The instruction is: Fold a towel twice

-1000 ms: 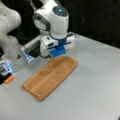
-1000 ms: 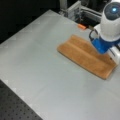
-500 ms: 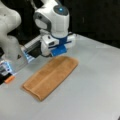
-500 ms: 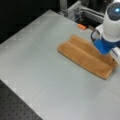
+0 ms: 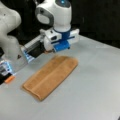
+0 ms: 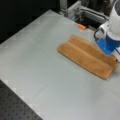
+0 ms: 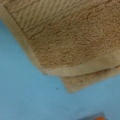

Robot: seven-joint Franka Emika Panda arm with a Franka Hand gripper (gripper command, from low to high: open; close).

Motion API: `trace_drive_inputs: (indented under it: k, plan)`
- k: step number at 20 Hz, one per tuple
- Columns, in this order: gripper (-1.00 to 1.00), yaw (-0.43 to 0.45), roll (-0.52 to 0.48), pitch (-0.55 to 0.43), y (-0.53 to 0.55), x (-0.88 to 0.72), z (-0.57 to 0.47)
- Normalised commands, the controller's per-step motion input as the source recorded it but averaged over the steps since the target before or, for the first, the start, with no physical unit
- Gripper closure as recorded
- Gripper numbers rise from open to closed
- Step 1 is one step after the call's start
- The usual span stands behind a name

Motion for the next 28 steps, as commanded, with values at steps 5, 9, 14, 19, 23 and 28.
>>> trace_drive_inputs:
  k: [5,9,14,19,23,28]
  plan:
    - [-1.00,0.106,-0.206,-0.058,0.23,0.50,0.16]
    - [-1.00,0.190,-0.251,0.024,0.25,0.60,0.21]
    - [-1.00,0.136,-0.333,0.102,0.29,0.58,0.16]
    - [-1.00,-0.034,-0.286,0.163,0.28,0.40,0.07]
    - [-1.00,-0.068,-0.223,0.192,0.25,0.26,0.00]
    - [-1.00,-0.056,-0.159,0.197,0.20,0.20,0.03]
